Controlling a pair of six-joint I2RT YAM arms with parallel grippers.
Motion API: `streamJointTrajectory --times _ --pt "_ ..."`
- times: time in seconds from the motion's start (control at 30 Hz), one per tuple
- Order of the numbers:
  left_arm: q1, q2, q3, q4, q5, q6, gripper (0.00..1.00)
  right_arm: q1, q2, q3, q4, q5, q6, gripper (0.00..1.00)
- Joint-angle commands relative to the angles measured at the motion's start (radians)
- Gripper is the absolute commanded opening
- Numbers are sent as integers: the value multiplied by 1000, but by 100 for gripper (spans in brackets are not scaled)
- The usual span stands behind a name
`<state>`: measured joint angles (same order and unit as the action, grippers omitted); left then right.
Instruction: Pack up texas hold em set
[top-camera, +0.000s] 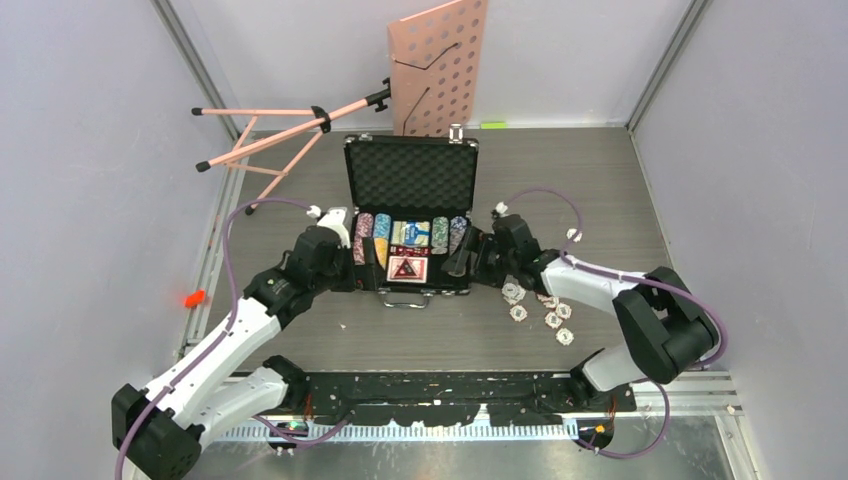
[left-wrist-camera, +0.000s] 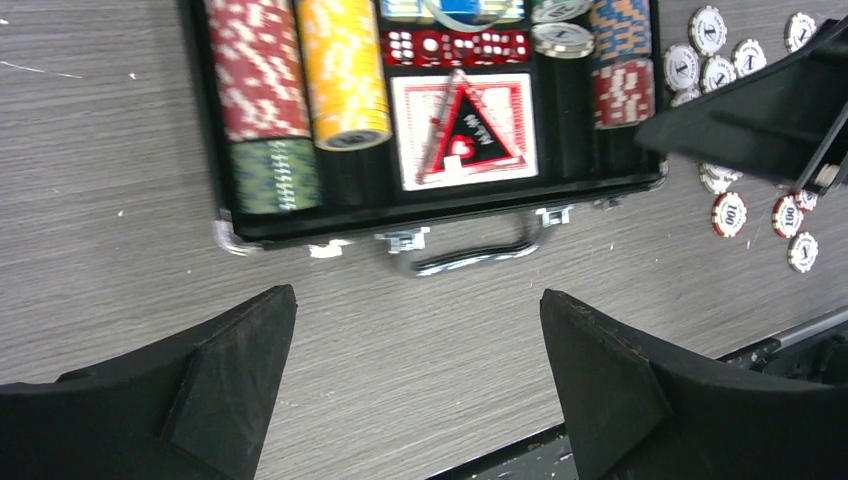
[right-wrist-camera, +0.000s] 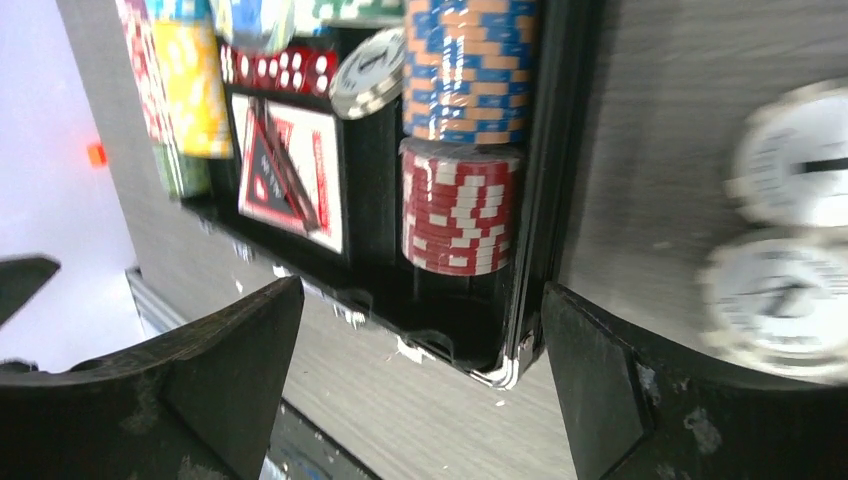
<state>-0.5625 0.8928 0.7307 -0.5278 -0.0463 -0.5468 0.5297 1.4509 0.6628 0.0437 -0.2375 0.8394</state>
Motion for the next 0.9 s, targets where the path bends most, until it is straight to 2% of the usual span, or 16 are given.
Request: streamJointTrajectory --times 0.0,0.13,0.27,0.37,0.47,0.57,0.73,0.8,0.87 --pt "4 17 15 26 42 -6 96 162 28 35 116 -105 83 94" --pt "4 42 9 45 42 -7 95 204 11 44 89 -68 101 93" --pt "4 64 0 74 87 -10 93 205 -40 91 -106 33 31 91" --pt "4 91 -8 115 126 -26 86 204 -95 154 -280 158 -50 89" --pt "3 132 -15 173 183 -71 79 194 -151 177 -366 263 -89 90" --pt "-10 182 -35 266 237 -138 74 125 -207 177 -453 334 -92 90" --pt "-76 287 -74 440 217 -231 67 15 -224 228 -646 449 -151 91" --pt "-104 341 -83 530 203 -262 58 5 -225 251 -694 498 -167 91" --pt "-123 401 -90 616 186 -292 37 1 -230 261 -714 516 -176 91"
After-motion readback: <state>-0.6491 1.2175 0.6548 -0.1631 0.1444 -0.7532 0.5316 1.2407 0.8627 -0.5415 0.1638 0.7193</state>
